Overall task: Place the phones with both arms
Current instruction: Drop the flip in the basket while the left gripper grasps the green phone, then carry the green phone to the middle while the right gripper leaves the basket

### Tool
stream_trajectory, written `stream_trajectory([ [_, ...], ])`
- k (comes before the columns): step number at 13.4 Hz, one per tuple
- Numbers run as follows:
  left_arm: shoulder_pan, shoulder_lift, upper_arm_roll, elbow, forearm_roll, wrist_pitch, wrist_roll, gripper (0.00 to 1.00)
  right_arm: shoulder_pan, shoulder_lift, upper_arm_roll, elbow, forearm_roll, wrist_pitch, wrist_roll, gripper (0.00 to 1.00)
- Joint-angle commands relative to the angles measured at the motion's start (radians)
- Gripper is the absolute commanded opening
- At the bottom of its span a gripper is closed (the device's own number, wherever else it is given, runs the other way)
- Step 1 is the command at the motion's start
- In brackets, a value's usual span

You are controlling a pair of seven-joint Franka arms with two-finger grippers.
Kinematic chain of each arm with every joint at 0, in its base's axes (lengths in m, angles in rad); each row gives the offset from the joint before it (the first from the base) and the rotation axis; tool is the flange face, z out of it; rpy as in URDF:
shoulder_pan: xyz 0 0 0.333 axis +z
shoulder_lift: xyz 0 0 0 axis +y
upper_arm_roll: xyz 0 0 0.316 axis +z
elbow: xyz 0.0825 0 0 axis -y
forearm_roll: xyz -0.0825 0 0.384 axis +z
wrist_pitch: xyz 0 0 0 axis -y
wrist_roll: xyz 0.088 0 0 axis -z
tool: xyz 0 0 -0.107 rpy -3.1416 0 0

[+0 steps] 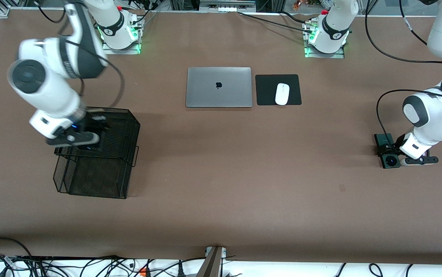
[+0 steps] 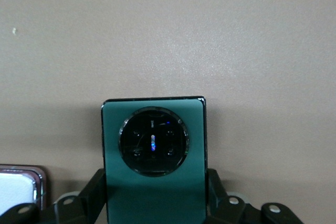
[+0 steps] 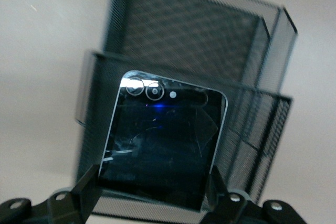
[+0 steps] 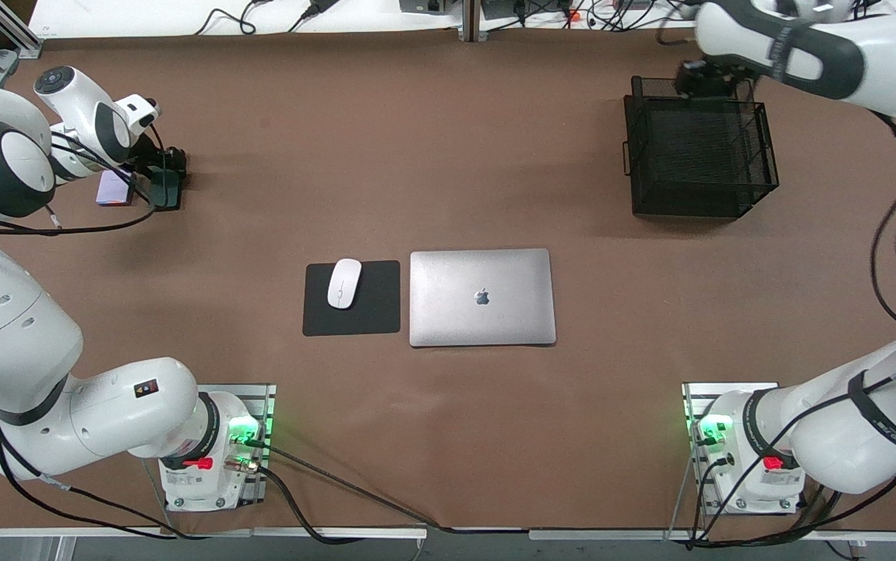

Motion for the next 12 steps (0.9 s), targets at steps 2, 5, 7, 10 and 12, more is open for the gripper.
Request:
stream_trajectory([
  [2,0.006,0.029,-0.011,0.003,-0.029,0.022,-0.025,0.16,0.014,-0.125,-0.107,-0.255,0.004,0.172,-0.035,0.21],
  [5,-0.01,0.024,-0.012,0.03,-0.029,0.002,-0.07,0.0,0.013,-0.118,-0.12,-0.309,0.009,0.301,-0.043,0.21],
  [7,-0.022,0.019,-0.012,0.081,-0.029,-0.086,-0.072,0.0,0.013,-0.101,-0.125,-0.327,0.01,0.341,-0.043,0.21],
  [10,-0.024,0.016,-0.012,0.158,-0.028,-0.222,-0.072,0.0,0.01,-0.058,-0.126,-0.333,0.01,0.347,-0.043,0.21],
  [12,-0.034,0.015,-0.022,0.192,-0.028,-0.268,-0.075,0.0,0.007,-0.042,-0.131,-0.333,0.01,0.349,-0.043,0.24],
])
